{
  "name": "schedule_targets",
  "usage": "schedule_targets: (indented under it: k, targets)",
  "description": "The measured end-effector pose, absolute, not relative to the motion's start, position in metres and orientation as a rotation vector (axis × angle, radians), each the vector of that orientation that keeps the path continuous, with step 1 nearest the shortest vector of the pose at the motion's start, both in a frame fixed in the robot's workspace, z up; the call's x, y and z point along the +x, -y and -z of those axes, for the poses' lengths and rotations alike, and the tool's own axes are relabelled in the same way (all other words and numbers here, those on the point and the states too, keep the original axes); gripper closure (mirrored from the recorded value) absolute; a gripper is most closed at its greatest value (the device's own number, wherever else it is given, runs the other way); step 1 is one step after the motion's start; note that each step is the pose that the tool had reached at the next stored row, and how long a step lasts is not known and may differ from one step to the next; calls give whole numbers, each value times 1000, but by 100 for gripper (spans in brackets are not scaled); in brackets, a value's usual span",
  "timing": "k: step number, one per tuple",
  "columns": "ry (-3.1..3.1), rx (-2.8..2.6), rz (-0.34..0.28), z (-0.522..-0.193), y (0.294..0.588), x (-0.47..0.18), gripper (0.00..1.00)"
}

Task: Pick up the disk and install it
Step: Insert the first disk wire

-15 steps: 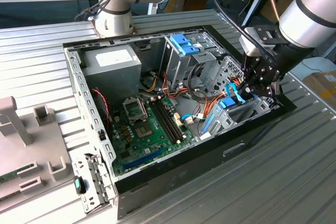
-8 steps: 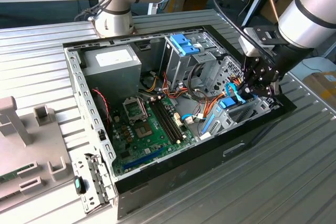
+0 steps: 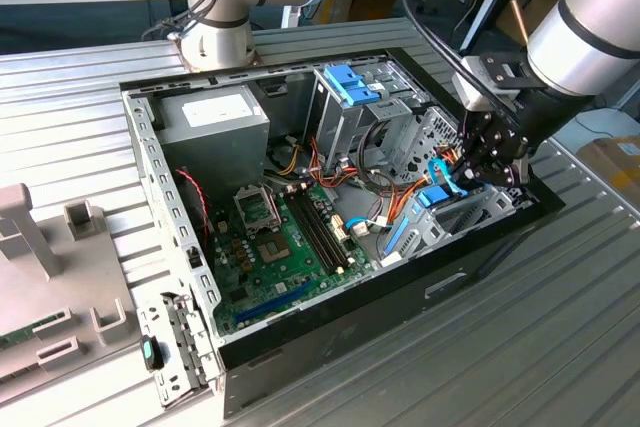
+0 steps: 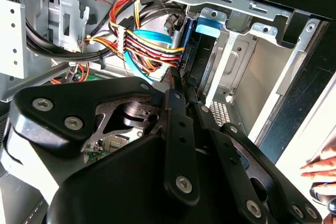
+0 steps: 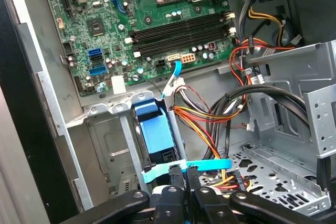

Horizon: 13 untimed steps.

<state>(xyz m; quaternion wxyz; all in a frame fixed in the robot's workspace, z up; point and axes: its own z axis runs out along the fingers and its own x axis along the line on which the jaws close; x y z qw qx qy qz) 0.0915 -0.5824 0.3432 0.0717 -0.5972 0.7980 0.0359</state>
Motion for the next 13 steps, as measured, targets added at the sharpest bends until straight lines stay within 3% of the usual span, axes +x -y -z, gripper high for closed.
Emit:
schedule_targets:
  k: [13]
  targets:
    - [-2399,-1795,-108,-336,583,92,85]
